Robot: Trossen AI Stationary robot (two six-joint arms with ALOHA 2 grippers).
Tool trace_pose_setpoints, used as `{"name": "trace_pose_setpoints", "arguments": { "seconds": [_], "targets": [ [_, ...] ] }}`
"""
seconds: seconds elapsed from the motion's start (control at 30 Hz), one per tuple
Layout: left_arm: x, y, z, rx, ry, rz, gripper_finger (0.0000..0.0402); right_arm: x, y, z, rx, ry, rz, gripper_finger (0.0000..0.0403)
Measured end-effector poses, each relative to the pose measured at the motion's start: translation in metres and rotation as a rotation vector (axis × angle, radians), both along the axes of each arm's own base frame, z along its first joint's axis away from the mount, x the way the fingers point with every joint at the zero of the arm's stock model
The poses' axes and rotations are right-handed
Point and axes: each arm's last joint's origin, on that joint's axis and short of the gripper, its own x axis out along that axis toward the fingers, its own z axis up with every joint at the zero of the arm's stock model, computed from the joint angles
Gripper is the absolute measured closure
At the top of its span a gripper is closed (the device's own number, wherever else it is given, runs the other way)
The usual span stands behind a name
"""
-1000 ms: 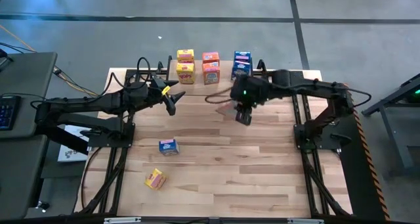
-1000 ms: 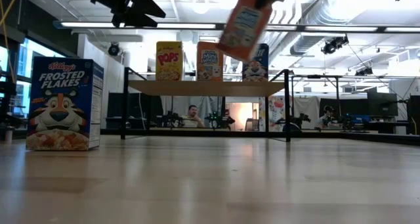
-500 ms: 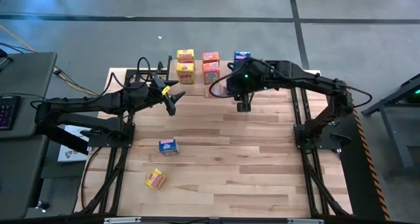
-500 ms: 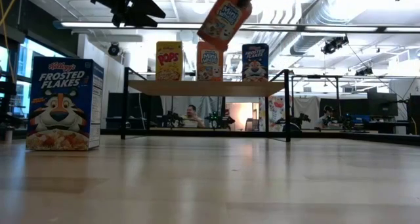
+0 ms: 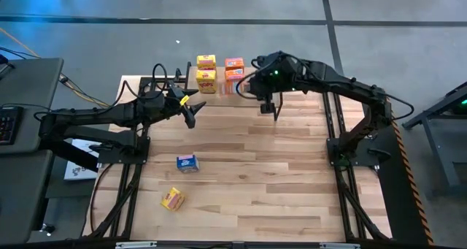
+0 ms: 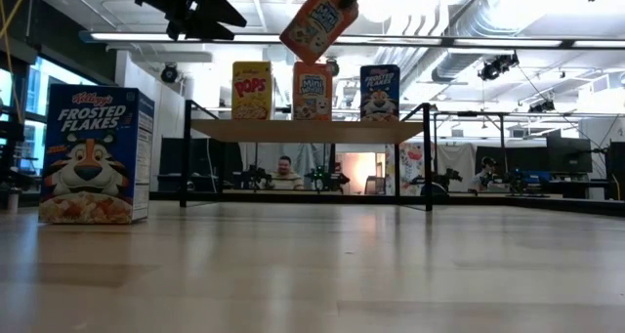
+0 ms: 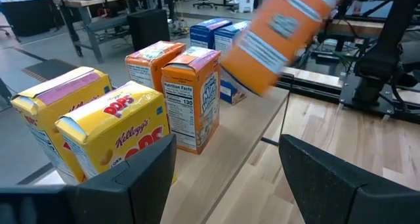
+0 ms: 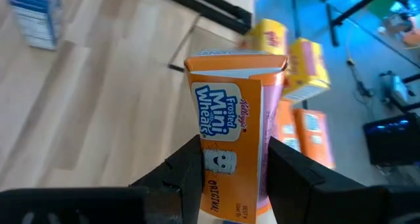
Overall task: Stack cereal on shelf
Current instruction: Put the orange cereal box on the shelf aligned with the other orange cereal boxes
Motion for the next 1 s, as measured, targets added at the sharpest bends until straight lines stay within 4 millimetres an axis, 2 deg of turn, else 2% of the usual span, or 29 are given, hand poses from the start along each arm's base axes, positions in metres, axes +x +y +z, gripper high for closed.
{"name": "trace_pose_setpoints", "arguments": {
  "seconds": [0.13, 0.27, 0.8, 1.0],
  "targets": [
    [0.000, 0.000, 0.000, 0.000, 0.000, 0.000, 0.0140, -0.002, -0.015, 0.002, -0.005, -0.030, -0.036, 0.0273],
    [0.000, 0.000, 0.000, -0.010, -0.007, 0.004, 0.0140, -0.003, -0.023, -0.003, 0.097, -0.025, -0.036, 0.0273],
    [0.000, 0.000, 0.000, -0.020, -0.012, 0.007, 0.0140, -0.004, -0.020, -0.010, 0.265, 0.005, -0.085, 0.0273],
    [0.001, -0.001, -0.001, -0.009, 0.001, -0.034, 0.0140, 0.000, -0.020, -0.022, 0.298, 0.076, -0.102, 0.0273]
  ]
}}
